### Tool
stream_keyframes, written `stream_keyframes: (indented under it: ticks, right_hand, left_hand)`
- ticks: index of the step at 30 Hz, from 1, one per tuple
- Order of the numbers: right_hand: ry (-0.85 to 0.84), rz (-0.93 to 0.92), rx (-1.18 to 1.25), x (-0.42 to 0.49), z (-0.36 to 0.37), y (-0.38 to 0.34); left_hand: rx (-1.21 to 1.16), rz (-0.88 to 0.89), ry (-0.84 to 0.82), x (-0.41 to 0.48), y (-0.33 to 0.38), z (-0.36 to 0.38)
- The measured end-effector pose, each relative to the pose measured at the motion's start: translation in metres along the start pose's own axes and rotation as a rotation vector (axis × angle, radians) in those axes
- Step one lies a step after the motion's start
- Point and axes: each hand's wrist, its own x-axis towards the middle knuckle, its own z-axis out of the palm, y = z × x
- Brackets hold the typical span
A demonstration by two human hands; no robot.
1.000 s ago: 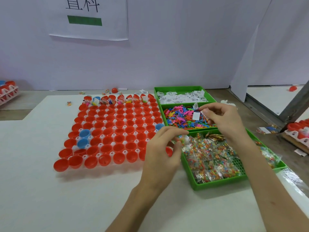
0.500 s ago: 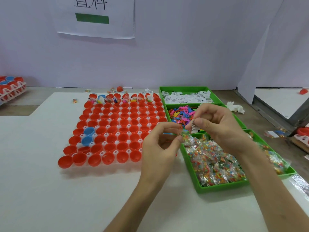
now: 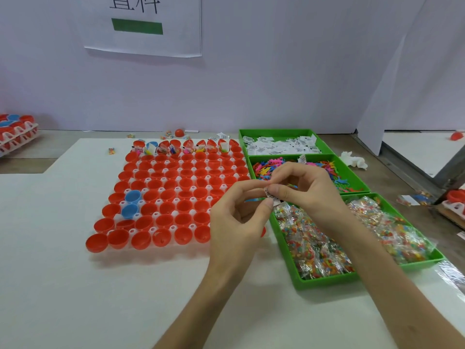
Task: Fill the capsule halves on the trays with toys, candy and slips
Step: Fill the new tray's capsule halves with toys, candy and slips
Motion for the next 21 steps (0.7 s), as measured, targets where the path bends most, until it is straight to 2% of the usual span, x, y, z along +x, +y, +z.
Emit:
stream_keyframes:
  ticks: [7, 10, 12, 14, 17, 21]
  right_hand:
    - [-0.066, 0.021, -0.007, -0.001, 0.002, -0.001]
    - [0.005, 0.061, -0.036, 0.004, -0.011, -0.002]
    - [0.086, 0.109, -0.23, 0.014, -0.024, 0.002]
    - [0.079, 0.164, -0.527, 0.029, -0.034, 0.008]
    - [-0.007, 0.243, -0.811, 0.051, -0.037, 0.021]
    - [-0.168, 0.34, -1.007, 0.067, -0.033, 0.04]
  left_hand:
    - [0.002, -0.016, 0.042, 0.002, -0.002, 0.0]
    - [0.013, -0.035, 0.074, 0.004, -0.004, -0.002]
    - [0.03, -0.059, 0.087, 0.004, -0.004, -0.003]
    - [0.053, -0.087, 0.087, 0.004, -0.004, -0.003]
    - [0.087, -0.093, 0.08, 0.004, -0.005, -0.003]
    - [0.148, -0.056, 0.062, 0.004, -0.005, -0.003]
